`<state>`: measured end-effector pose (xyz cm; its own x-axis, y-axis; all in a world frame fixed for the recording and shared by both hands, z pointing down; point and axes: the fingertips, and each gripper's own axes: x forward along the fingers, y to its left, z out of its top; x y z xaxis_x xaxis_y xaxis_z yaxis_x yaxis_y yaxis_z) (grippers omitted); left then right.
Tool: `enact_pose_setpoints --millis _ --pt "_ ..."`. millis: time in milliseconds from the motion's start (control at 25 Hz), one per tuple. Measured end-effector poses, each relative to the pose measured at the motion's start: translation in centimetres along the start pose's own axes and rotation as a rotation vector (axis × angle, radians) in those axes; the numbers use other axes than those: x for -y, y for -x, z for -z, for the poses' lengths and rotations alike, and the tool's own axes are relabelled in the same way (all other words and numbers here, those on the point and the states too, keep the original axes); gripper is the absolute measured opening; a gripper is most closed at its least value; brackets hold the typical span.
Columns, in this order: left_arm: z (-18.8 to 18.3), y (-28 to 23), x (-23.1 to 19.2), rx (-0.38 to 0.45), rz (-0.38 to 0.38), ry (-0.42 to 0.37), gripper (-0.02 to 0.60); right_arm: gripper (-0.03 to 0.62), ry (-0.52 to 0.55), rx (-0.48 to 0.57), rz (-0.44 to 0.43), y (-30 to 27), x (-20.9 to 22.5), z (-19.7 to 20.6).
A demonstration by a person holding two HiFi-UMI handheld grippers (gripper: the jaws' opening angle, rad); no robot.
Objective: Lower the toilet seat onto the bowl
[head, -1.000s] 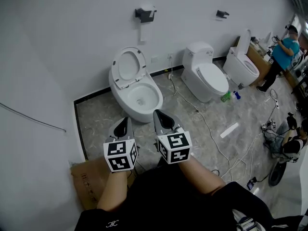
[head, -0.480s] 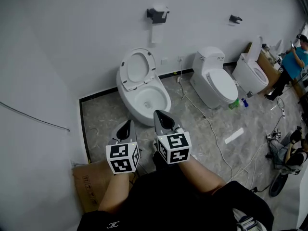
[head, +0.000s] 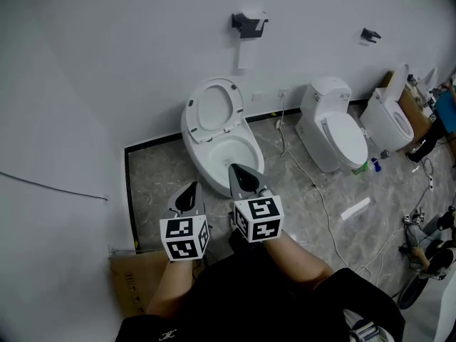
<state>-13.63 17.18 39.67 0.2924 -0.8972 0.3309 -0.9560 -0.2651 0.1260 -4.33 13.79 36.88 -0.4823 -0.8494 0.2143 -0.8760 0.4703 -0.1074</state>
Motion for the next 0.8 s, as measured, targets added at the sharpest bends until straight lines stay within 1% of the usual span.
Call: enact_pose_setpoints --millis 280,520,800 --pt "-2.5 -7.4 -1.6 -0.026 -0.023 0.006 0.008 0.009 -0.018 -0.021 -0.022 -6.6 4.9 -1.5" --pt "-5.7 -14.0 -3.0 -0.037 -0.034 0.007 0.008 0.009 -0.01 -0.031 -0.043 -12.4 8.4 -3.9" --pt "-9.2 -22.1 -3.8 -0.058 -0.045 0.002 0.008 0.009 -0.033 -0.043 -0.051 -18.8 13.8 -6.2"
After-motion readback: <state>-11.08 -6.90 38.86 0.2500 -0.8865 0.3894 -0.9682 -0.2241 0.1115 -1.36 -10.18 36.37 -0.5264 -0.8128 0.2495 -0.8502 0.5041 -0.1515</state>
